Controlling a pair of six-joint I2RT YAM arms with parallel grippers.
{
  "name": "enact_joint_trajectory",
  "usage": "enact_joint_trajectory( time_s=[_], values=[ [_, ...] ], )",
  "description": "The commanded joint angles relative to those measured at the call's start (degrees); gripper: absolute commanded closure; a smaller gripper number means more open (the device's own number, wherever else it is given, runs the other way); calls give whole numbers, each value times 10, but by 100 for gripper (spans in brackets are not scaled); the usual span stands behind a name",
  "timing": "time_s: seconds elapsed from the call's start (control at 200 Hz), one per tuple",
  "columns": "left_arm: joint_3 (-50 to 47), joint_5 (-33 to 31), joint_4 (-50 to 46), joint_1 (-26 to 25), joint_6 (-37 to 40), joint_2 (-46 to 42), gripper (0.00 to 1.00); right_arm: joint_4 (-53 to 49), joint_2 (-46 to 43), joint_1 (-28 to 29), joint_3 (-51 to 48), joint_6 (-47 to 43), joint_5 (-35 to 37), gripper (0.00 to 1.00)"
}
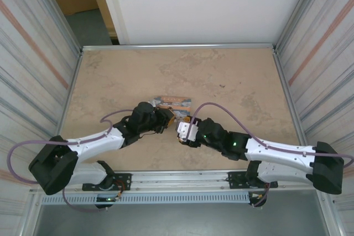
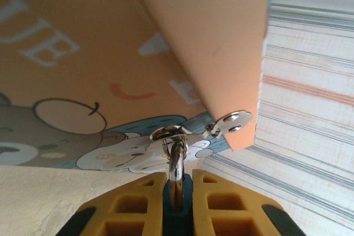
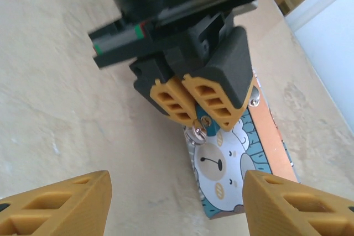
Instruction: Unlock the padlock with the key
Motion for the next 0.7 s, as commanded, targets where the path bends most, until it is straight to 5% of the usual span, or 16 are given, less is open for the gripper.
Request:
enact_joint_trajectory(
  time_s=[0.0,0.691],
  values=[
    [17,3,-12,3,-8,1,100,36,22,4,4,-93,55,39],
    [12,11,-3,3,-3,5,100,134,135,5,34,-133,72,72]
  ],
)
